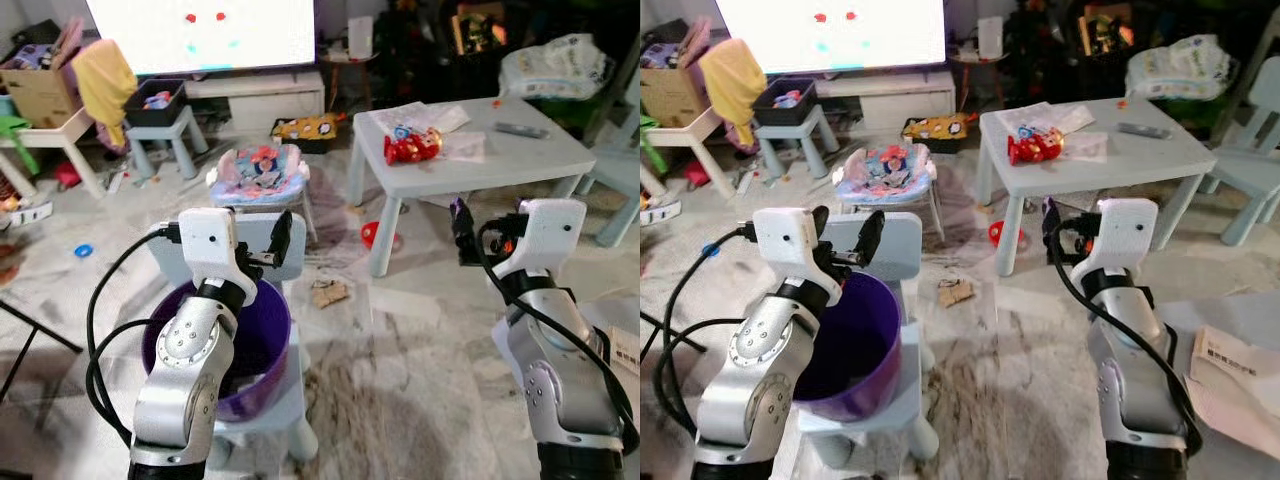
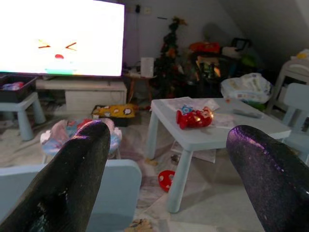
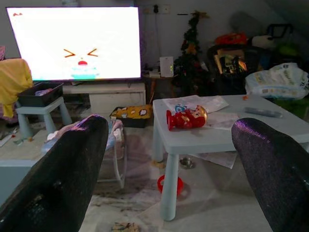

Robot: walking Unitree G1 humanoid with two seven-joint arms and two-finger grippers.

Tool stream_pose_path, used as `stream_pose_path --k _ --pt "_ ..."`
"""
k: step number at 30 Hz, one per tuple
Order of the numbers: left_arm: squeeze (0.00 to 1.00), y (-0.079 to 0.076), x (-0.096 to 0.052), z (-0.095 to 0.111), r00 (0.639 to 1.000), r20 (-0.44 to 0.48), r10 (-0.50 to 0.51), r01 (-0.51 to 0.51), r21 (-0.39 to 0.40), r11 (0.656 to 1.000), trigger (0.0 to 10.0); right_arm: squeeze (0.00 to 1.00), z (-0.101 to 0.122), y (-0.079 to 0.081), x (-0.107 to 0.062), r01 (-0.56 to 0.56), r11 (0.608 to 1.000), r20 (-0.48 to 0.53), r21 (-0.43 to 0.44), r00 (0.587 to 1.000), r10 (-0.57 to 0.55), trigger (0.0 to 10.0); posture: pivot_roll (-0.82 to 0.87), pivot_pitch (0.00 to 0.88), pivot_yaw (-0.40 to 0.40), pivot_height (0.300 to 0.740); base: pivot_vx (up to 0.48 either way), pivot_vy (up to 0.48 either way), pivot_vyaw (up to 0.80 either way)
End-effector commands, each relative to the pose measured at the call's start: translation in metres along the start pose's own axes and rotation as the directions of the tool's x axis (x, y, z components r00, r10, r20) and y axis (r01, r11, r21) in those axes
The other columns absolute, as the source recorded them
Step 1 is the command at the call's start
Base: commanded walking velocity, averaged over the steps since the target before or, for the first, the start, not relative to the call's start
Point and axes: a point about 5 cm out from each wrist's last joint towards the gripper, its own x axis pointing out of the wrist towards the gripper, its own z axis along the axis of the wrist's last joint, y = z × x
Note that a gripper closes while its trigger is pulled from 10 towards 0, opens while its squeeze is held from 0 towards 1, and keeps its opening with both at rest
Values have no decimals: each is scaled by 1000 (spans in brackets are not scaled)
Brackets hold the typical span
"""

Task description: Picking trash to rubbish bin

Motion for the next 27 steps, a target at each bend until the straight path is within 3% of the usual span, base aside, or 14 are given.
stream_pose_path --k 1,10,27 --pt "0 3 1 -1 1000 -15 17 -17 -8 1000 10000 0 2 1 -1 -7 1000 -1 8 1000 7 10000 -3 82 7 740 -341 0 0" --pt "0 3 1 -3 1000 -19 21 -21 -23 999 10000 0 0 2 -1 -15 1000 -9 16 1000 15 10000 -5 79 2 740 -126 0 0" --pt "0 5 4 -3 999 -21 30 -31 -37 999 10000 0 -1 0 1 -13 1000 -17 29 1000 13 10000 -10 74 0 740 -291 0 0"
